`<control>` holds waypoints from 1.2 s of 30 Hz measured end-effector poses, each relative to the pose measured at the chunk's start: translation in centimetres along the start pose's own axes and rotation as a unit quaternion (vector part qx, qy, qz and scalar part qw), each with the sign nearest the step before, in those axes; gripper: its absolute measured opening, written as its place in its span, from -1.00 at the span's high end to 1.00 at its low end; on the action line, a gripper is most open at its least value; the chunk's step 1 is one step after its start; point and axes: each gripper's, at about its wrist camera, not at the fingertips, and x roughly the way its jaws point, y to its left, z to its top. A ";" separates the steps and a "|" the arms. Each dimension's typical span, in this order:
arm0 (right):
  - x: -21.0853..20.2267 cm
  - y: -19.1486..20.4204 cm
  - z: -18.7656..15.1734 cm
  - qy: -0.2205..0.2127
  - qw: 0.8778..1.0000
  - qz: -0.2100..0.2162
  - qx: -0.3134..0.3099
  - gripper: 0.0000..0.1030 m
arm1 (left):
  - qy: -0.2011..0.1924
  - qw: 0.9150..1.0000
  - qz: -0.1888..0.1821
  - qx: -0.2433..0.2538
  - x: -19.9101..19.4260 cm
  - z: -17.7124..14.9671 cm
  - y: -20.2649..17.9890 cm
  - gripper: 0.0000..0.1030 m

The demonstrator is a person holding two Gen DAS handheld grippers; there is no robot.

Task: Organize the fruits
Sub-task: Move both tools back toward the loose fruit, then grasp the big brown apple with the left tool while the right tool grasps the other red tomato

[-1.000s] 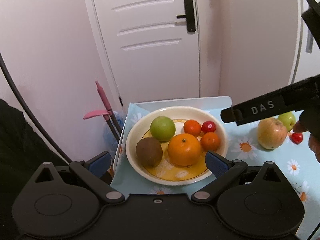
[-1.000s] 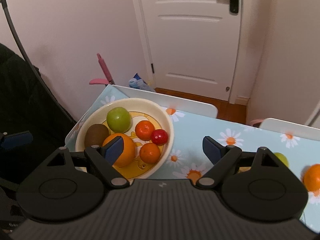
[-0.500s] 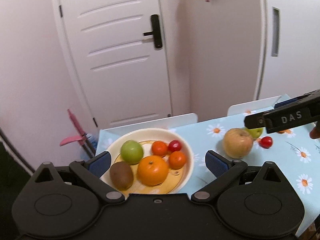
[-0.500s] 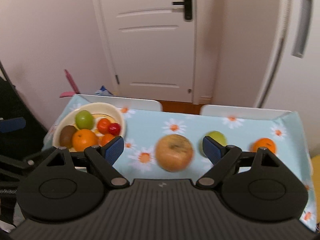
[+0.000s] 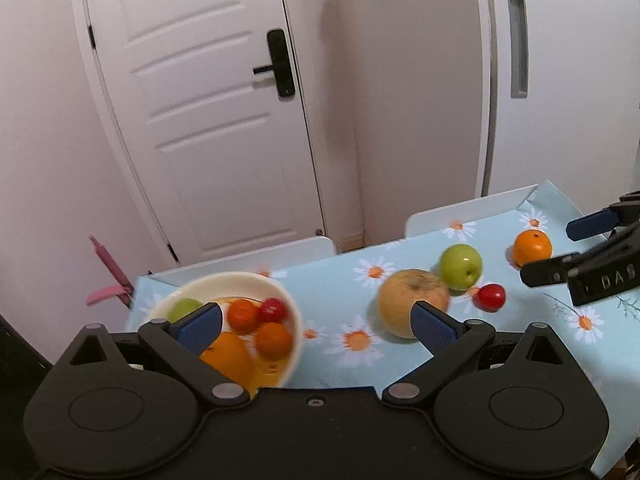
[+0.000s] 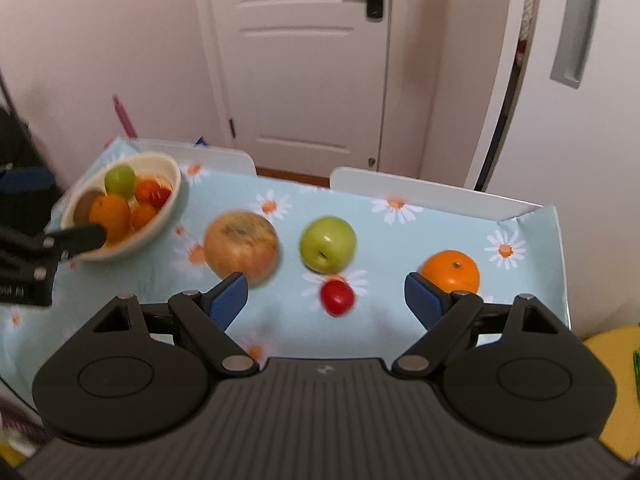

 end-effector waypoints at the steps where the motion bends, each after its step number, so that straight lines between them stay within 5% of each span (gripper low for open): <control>1: 0.5 -0.5 -0.3 0.003 1.000 0.006 -0.009 -0.92 | 0.004 1.000 0.000 0.000 0.6 0.0 -0.6 -0.98; 18: 8.1 -4.4 -3.3 0.026 0.992 0.102 -0.069 -0.53 | 0.049 0.999 -0.024 0.000 10.3 -0.6 -7.0 -0.96; 30: 10.0 -4.3 -3.0 0.024 0.990 0.125 -0.065 -0.31 | 0.063 0.997 -0.033 -0.012 13.3 -0.4 -8.0 -0.56; 36: 10.5 -4.4 -2.8 0.024 0.989 0.130 -0.068 -0.15 | 0.054 0.998 -0.032 -0.003 13.1 -0.7 -8.3 -0.54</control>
